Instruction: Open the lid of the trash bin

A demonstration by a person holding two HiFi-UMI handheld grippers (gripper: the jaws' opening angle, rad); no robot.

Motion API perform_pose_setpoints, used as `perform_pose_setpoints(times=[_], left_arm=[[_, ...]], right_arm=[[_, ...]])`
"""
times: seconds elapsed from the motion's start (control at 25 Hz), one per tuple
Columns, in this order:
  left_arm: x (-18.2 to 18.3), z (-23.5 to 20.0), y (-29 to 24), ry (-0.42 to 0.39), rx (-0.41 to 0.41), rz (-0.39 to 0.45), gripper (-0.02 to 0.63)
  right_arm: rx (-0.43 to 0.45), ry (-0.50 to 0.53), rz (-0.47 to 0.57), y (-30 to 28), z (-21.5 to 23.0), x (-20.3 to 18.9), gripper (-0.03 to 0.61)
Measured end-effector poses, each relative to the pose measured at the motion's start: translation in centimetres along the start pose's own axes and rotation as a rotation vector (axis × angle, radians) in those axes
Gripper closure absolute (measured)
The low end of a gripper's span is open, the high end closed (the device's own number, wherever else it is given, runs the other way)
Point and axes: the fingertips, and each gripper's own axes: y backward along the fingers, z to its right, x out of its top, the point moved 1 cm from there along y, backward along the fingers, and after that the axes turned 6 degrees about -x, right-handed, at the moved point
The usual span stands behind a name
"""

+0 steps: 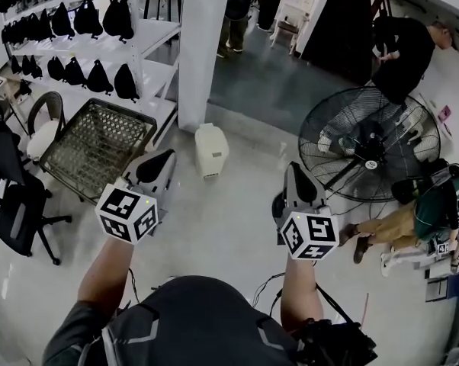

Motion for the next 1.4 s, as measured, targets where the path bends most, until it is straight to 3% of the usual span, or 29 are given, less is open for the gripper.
perform_pose_setpoints(times=[0.4, 0.68, 0.88, 1.4], left_arm=[[-0.6, -3.0, 1.6, 0.031, -0.032, 0.013, 0.606], [-1.4, -4.2, 1.8, 0.072, -0.150, 0.041, 0.604], [-1.5, -5.7, 0.6, -0.008, -0.094, 0.025, 0.604], [-0.7, -10.1, -10.8, 0.000, -0.011, 0.007, 0.604]], right_arm=[[0.005, 0.015, -0.014, -0.9, -3.8, -0.5, 0.552], [-0.009, -0.013, -0.025, -2.0, -5.7, -1.8, 0.552], [0.004, -0.020, -0.022, -4.5, -5.3, -2.3, 0.552], [0.130, -0.045, 0.001, -17.5, 0.8, -3.2, 0.552]])
